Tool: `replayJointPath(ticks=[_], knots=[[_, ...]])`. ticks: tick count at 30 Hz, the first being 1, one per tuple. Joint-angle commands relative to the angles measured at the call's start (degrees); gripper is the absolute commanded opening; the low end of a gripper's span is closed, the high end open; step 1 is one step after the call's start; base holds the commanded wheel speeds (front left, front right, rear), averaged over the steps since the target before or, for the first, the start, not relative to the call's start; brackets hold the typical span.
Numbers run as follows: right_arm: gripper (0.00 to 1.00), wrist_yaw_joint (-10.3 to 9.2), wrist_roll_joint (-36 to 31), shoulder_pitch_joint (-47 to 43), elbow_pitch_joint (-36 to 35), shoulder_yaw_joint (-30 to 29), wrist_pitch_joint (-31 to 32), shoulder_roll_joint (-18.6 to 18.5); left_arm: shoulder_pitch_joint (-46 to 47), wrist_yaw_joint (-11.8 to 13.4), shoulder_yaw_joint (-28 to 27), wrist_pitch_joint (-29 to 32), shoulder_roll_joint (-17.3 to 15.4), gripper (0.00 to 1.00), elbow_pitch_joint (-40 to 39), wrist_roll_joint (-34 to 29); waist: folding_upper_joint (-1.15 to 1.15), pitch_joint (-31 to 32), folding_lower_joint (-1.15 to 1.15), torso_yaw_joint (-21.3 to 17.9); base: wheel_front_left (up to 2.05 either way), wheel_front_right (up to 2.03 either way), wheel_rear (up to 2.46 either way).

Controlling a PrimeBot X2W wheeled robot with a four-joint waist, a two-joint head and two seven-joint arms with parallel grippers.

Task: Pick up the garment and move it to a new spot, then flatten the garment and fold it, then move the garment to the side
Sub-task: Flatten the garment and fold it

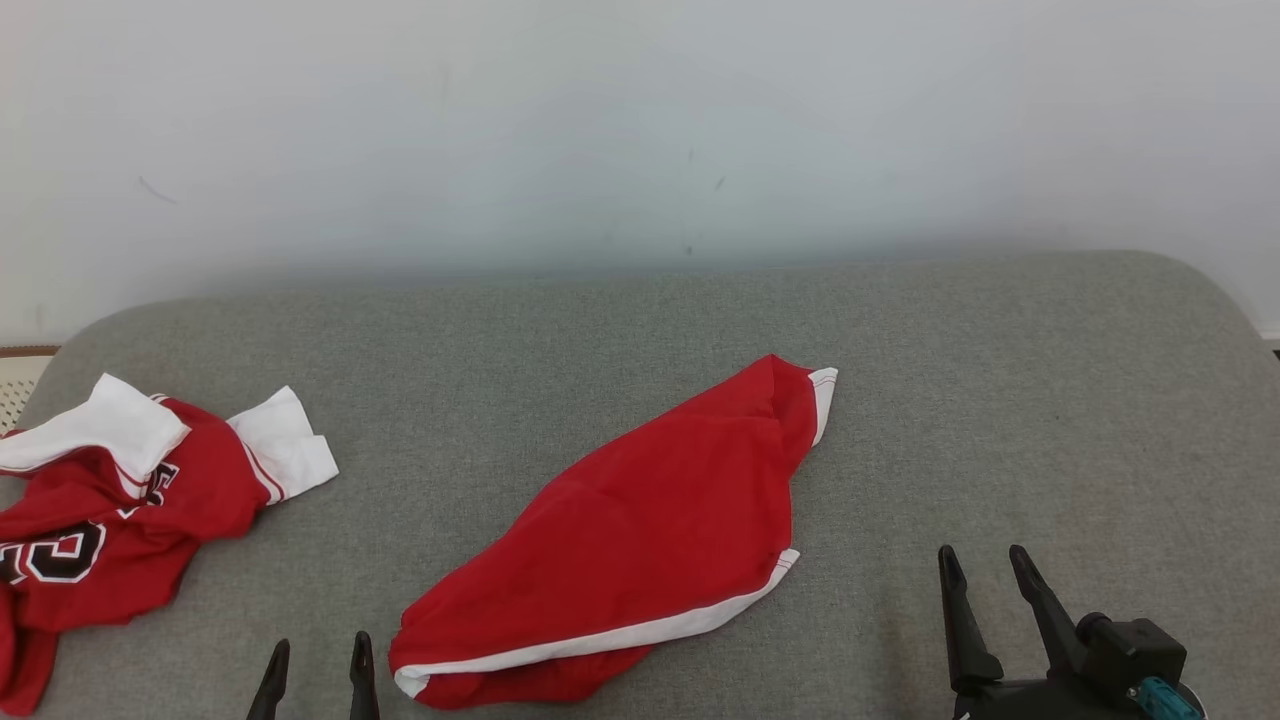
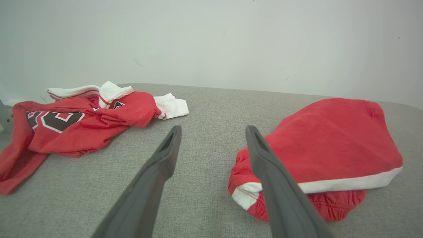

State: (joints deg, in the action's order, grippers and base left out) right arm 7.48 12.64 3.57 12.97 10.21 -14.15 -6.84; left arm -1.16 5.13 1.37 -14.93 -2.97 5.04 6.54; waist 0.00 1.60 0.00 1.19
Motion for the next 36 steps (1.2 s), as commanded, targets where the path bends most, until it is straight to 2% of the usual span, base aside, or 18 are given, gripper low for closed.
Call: replayJointPath(ticks=[1,6,14,26,36], knots=[[1.00,0.03,-0.14,-0.29,-0.02,0.04,-0.20,0.08,-0.41,-0.21,-0.11,-0.16,0.01,1.00,0.21,0.13,0.00,-0.01,0.00,-0.01,0.00,0.00,0.00],[1.00,0.03,0.50,-0.27,0.17,0.39,-0.16,-0.02,-0.48,-0.52,0.07,-0.16,0.03,1.00,0.56,1.38,0.00,-0.01,0.00,0.10,0.00,0.00,0.00],[1.00,0.03,3.35,2.38,4.00,4.65,-0.41,-1.37,0.10,-2.61,2.55,-0.16,0.06,1.00,4.48,4.03,0.00,-0.17,0.00,0.52,0.00,0.00,0.00],[1.00,0.03,7.09,11.45,18.24,13.64,-0.09,-2.48,4.56,-3.75,8.65,-0.16,0.05,1.00,14.60,9.85,0.00,-1.40,0.00,1.36,0.00,0.00,0.00],[1.00,0.03,10.18,18.55,27.91,20.03,-0.84,-2.12,9.23,-4.02,11.07,-0.16,0.06,1.00,18.99,12.62,0.00,-4.75,0.00,1.99,0.00,0.00,0.00]])
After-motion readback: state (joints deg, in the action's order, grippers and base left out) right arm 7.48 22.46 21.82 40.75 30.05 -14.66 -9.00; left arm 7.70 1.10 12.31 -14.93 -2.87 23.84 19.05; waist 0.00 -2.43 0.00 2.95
